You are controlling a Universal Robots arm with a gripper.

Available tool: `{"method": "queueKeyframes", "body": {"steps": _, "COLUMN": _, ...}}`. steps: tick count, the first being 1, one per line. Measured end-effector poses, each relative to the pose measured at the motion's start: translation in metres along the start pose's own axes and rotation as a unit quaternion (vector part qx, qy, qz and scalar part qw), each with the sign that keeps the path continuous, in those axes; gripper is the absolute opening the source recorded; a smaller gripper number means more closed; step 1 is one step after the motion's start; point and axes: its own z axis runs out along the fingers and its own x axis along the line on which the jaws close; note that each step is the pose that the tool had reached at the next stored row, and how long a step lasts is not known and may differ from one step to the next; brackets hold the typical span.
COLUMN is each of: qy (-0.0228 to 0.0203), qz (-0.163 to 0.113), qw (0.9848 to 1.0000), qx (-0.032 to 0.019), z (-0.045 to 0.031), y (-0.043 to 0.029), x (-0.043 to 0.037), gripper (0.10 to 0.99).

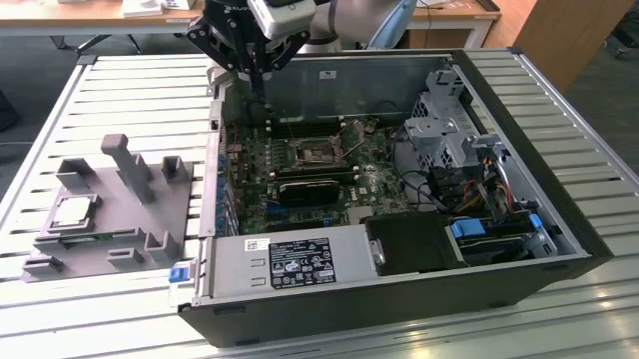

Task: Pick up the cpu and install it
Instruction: 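Reach for the cpu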

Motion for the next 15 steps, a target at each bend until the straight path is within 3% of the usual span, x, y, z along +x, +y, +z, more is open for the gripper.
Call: {"method": "queueKeyframes", "body": {"steps": 15, "qy": 0.0000, "qz": 0.000, "qw": 1.0000, "qx": 0.0000, "z": -0.0003, "y": -0.0009, "x": 0.0125, "gripper": 0.106}}
